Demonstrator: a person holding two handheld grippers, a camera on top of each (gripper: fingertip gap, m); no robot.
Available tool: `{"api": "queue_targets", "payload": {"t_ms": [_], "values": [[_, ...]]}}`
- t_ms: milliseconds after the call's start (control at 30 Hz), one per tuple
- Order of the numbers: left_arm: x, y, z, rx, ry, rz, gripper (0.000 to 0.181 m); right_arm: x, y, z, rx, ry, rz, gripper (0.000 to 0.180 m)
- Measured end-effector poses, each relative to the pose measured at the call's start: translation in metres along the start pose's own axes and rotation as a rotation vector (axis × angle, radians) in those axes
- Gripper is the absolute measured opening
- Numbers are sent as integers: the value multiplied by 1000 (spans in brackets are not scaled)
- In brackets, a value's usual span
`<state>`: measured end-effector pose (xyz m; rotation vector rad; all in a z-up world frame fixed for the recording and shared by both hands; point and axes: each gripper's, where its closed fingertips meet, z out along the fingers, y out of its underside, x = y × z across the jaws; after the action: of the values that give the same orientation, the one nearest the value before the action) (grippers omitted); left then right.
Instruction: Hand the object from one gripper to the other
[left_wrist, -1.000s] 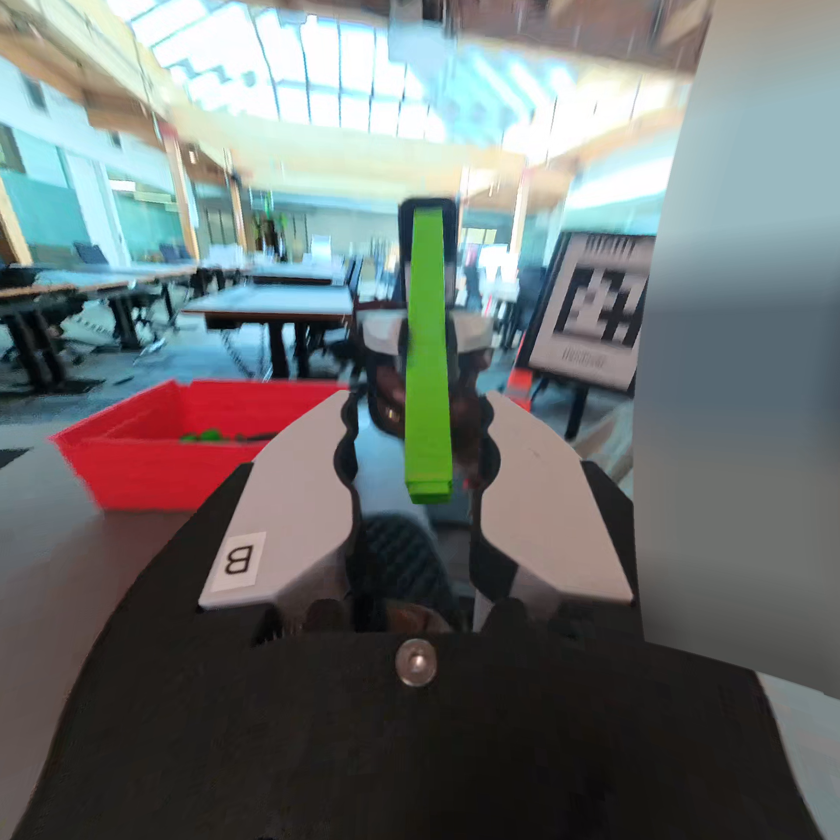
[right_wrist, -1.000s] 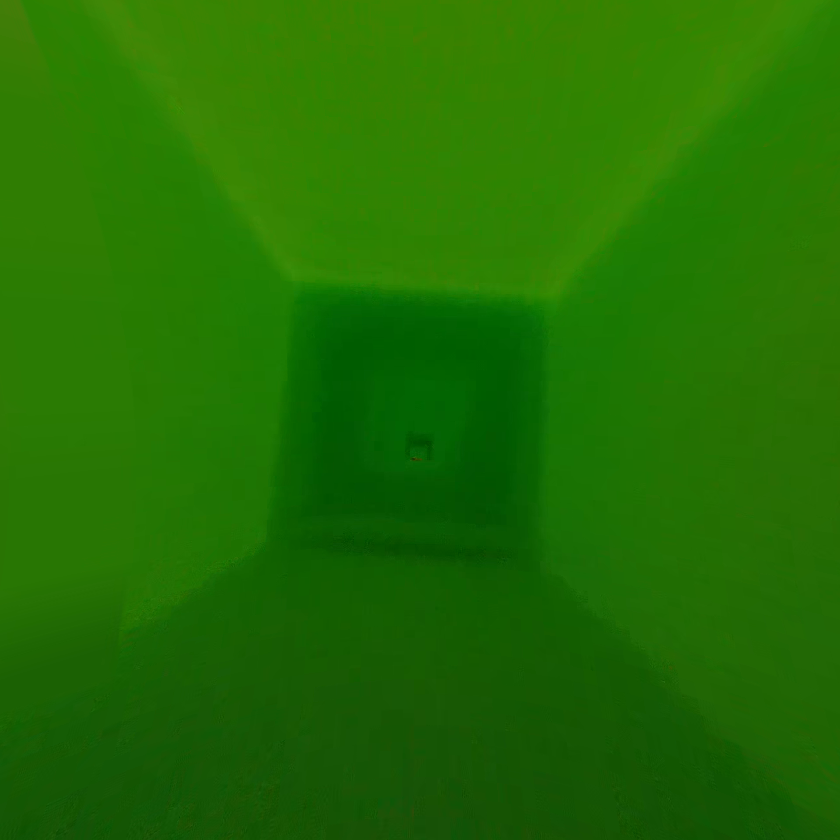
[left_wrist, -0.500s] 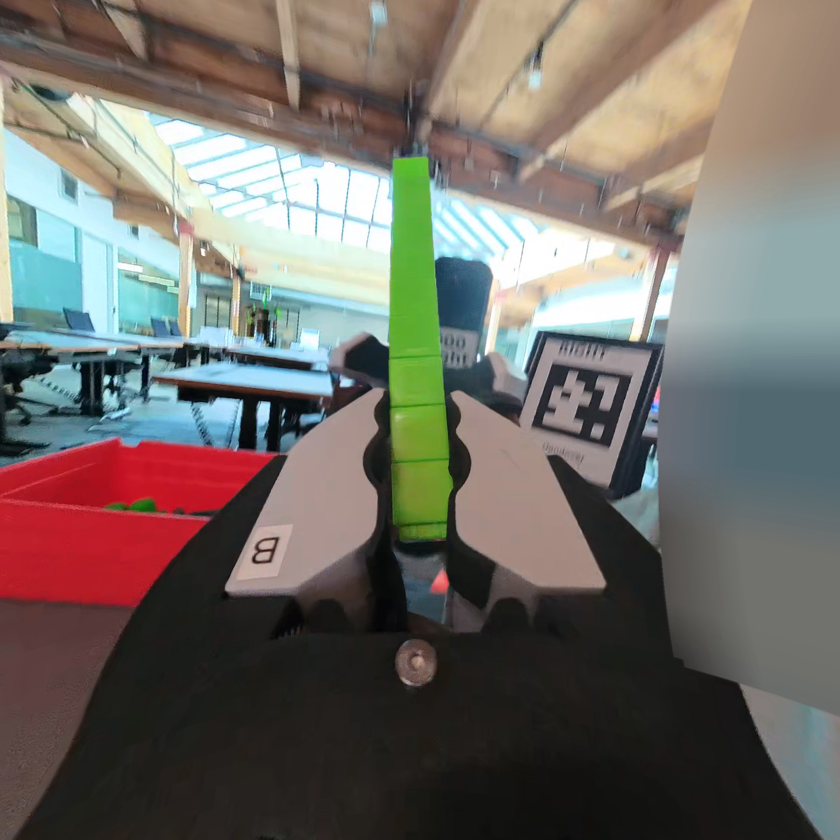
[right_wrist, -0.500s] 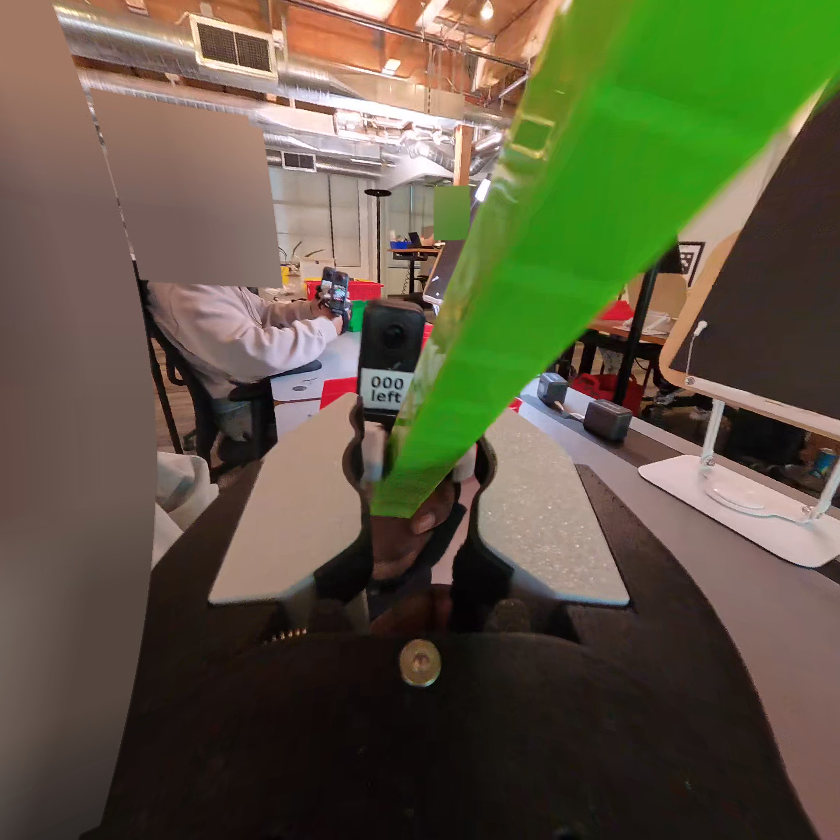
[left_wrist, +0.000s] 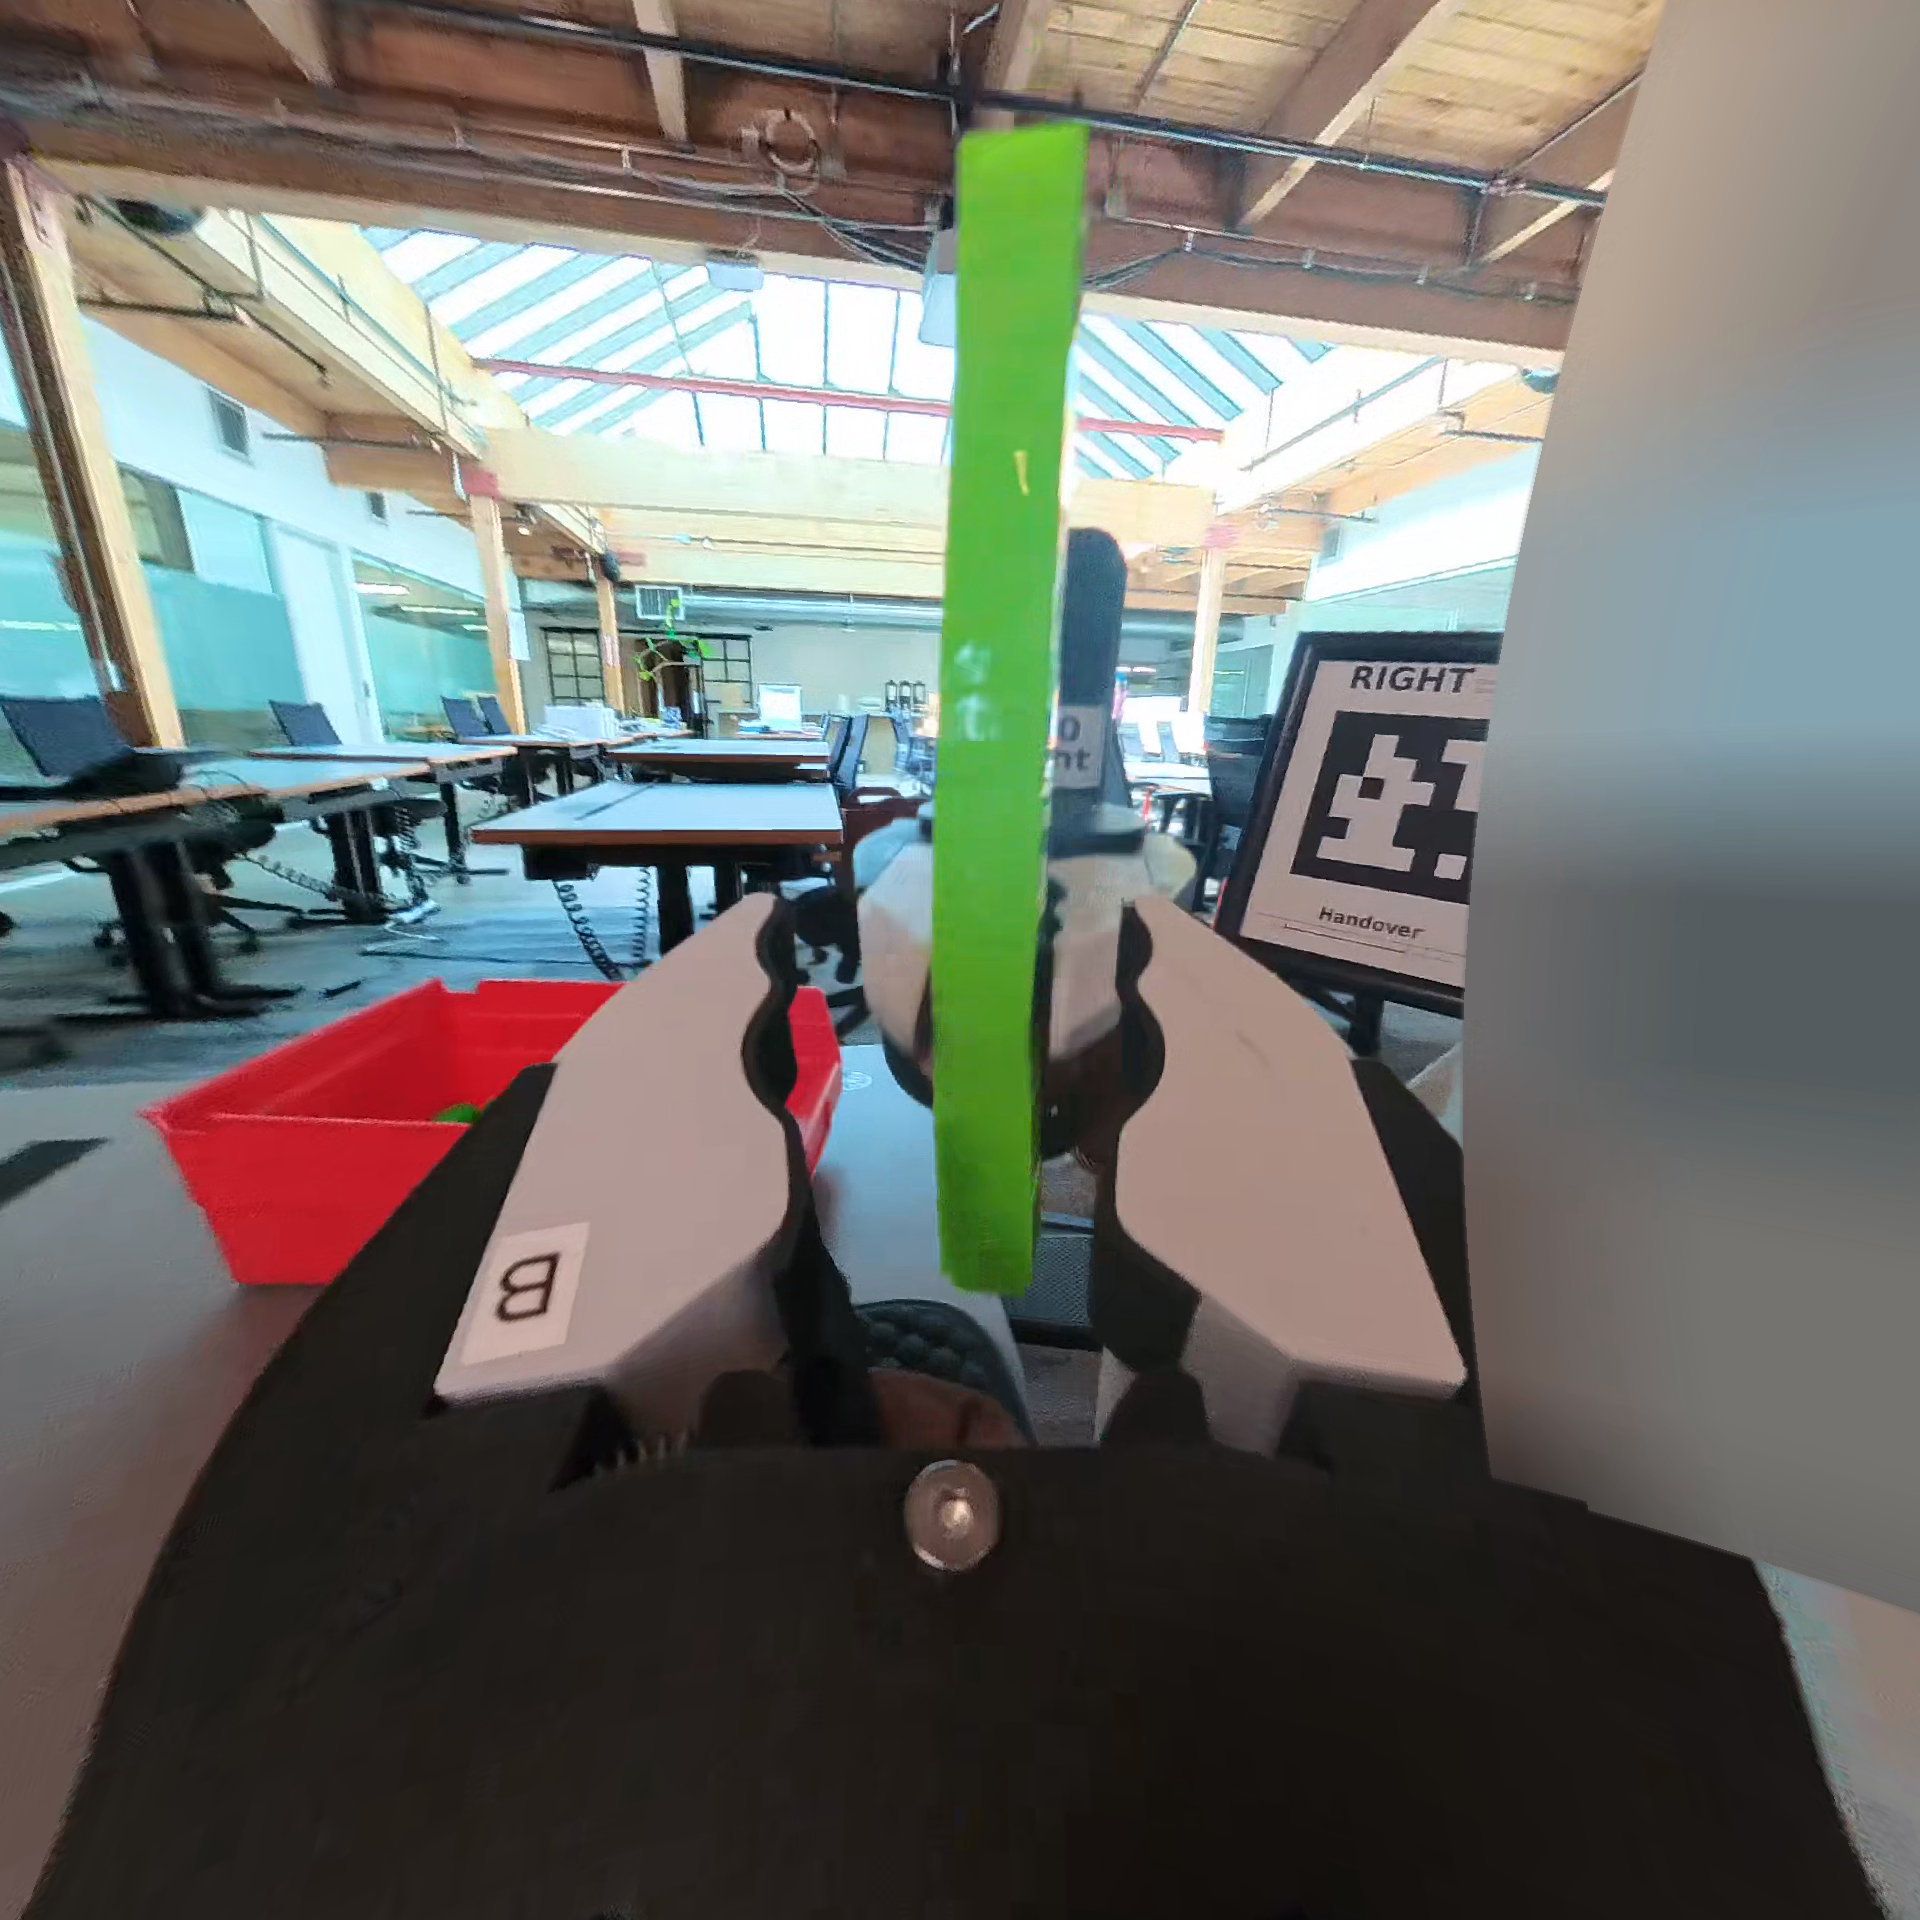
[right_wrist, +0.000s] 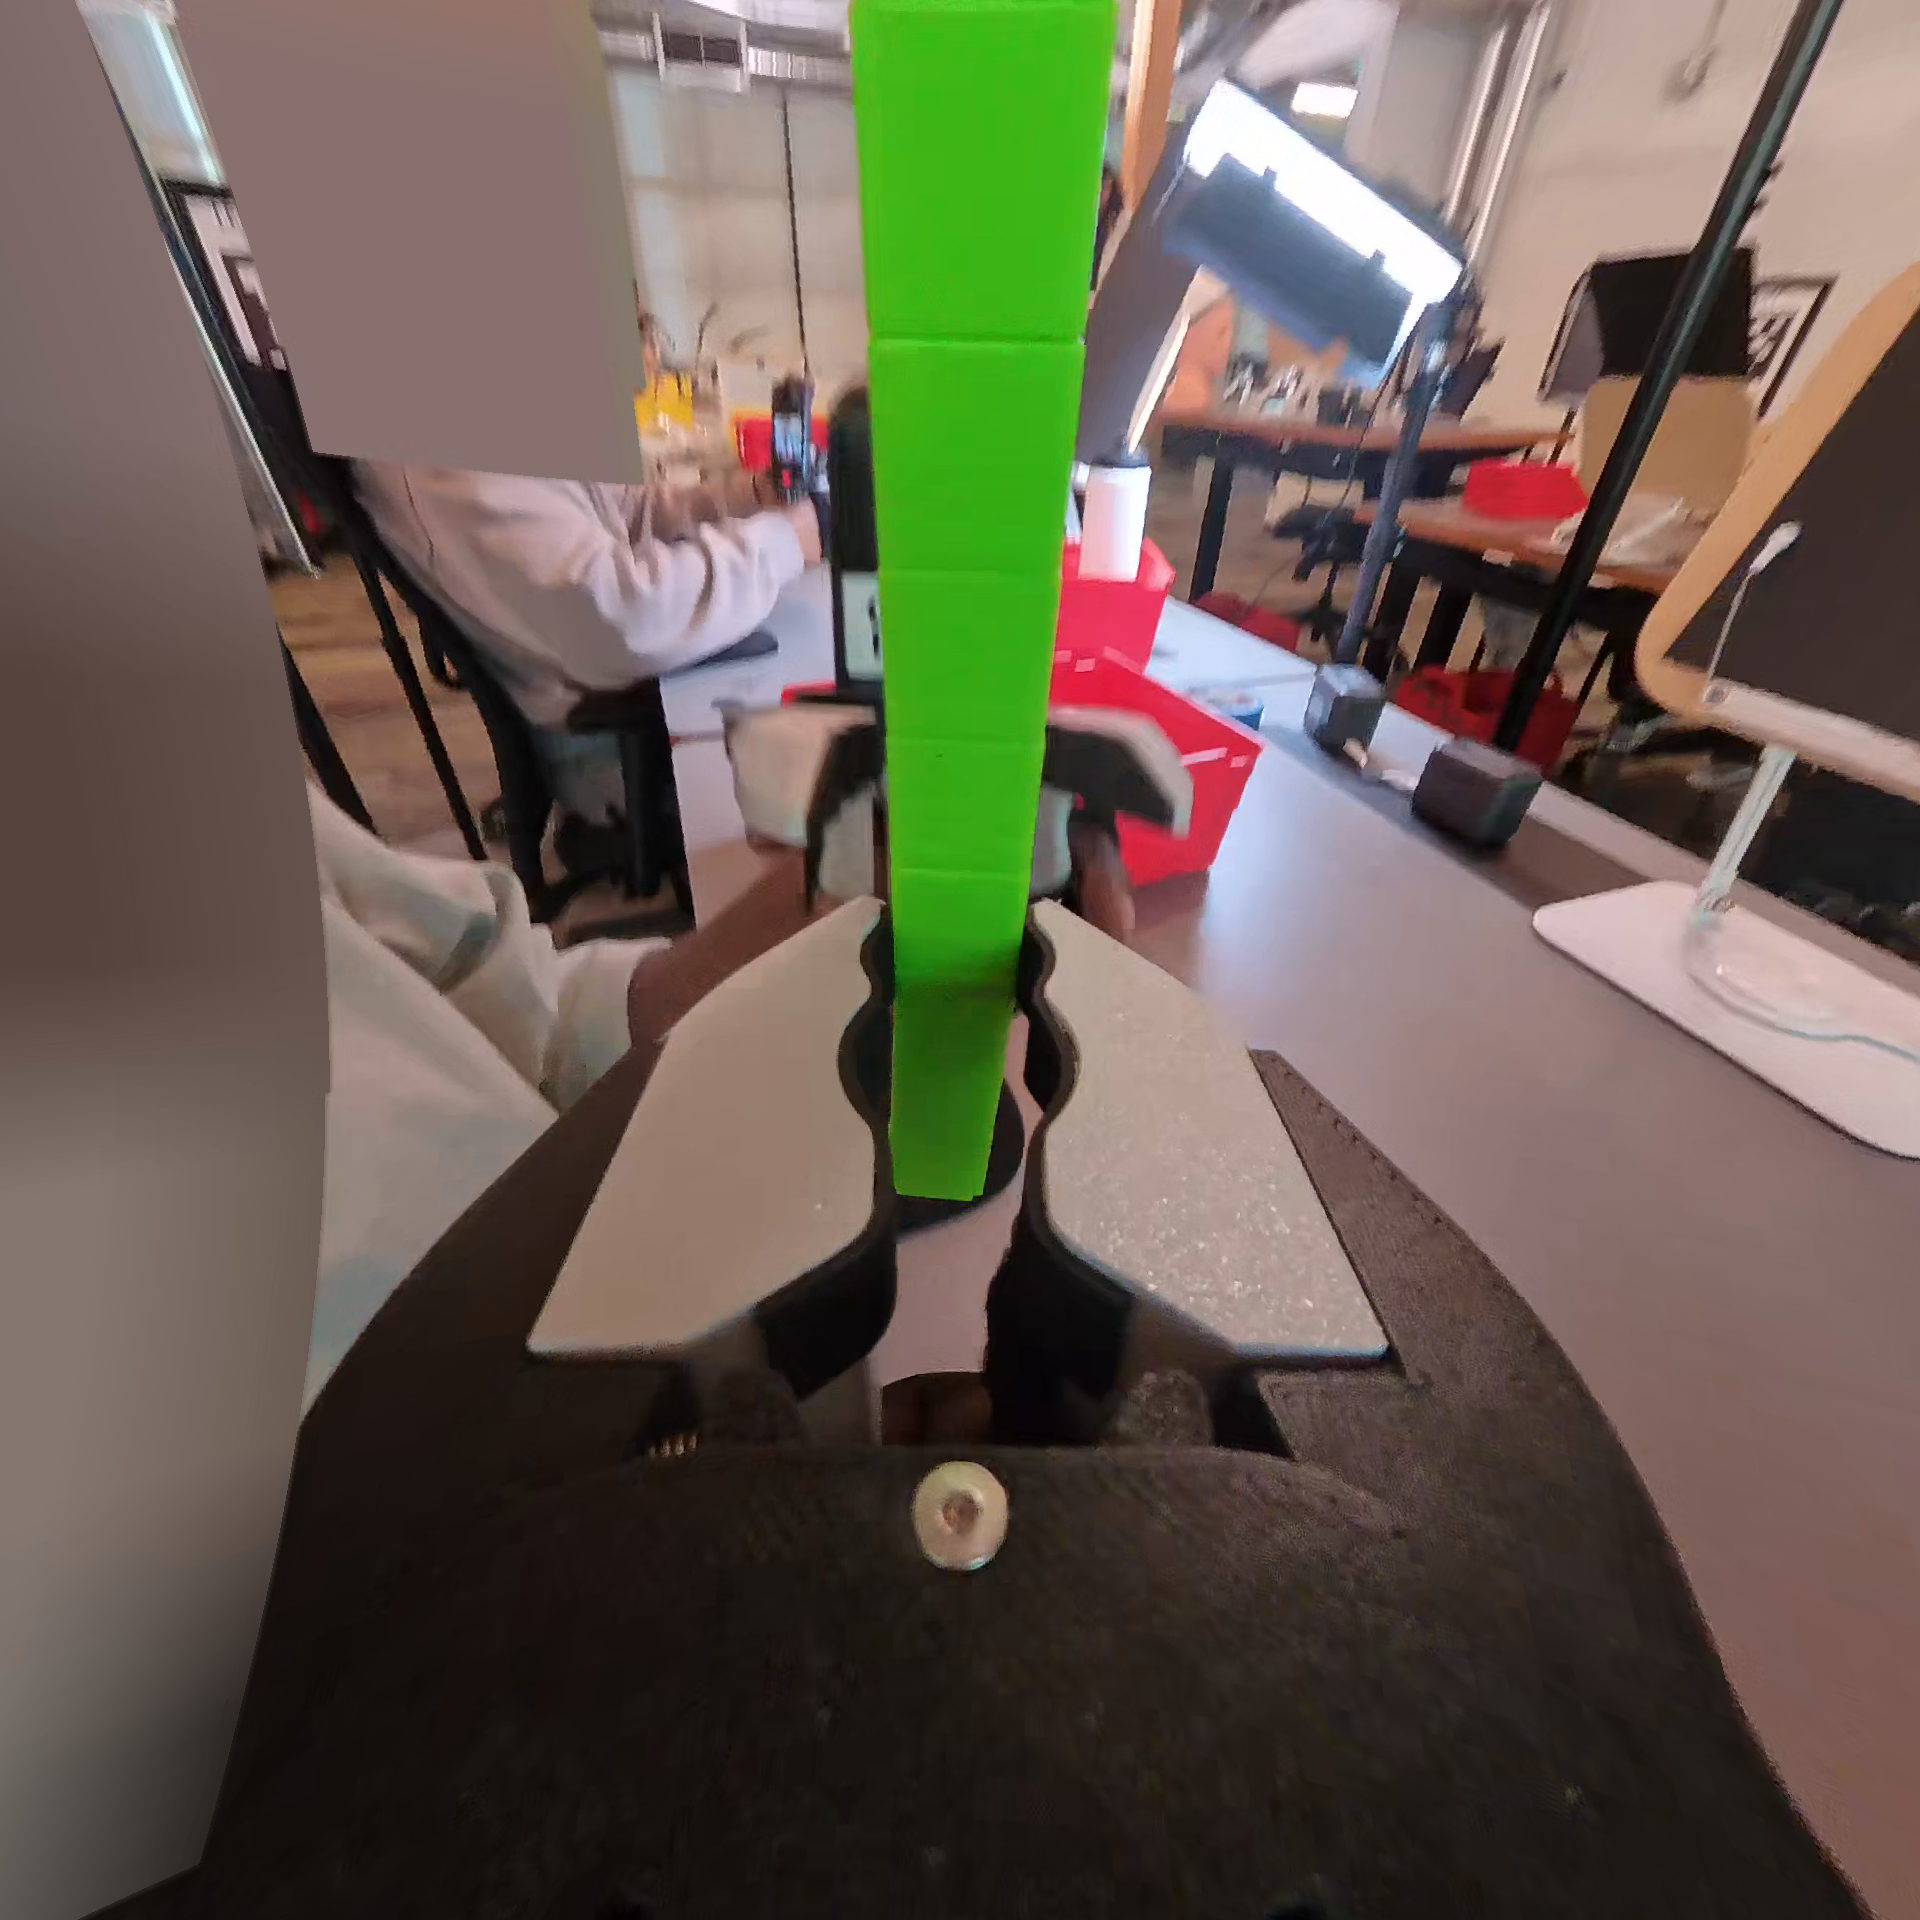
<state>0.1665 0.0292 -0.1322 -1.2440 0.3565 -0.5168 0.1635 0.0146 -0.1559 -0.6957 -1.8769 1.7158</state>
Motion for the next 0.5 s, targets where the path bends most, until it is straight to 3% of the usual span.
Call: {"api": "queue_targets", "payload": {"t_ms": [133, 167, 200, 267, 400, 500], "values": [[10, 0, 0, -57, -5, 56, 55, -9, 24, 16, -127, -64, 10, 22], [10, 2, 1, -70, -12, 61, 50, -12, 28, 19, -147, -80, 6, 22], [10, 3, 1, -78, -11, 62, 32, -14, 31, 21, -162, -89, 3, 22], [11, 1, 1, -69, 7, 26, 23, -13, 31, 23, -152, -84, 4, 22], [2, -24, -5, 98, -58, -19, 23, -5, 12, 19, -3, -72, -4, 22], [-7, -49, -21, 250, -102, -61, 23, -1, 19, 19, -36, -59, -55, 27]]}}
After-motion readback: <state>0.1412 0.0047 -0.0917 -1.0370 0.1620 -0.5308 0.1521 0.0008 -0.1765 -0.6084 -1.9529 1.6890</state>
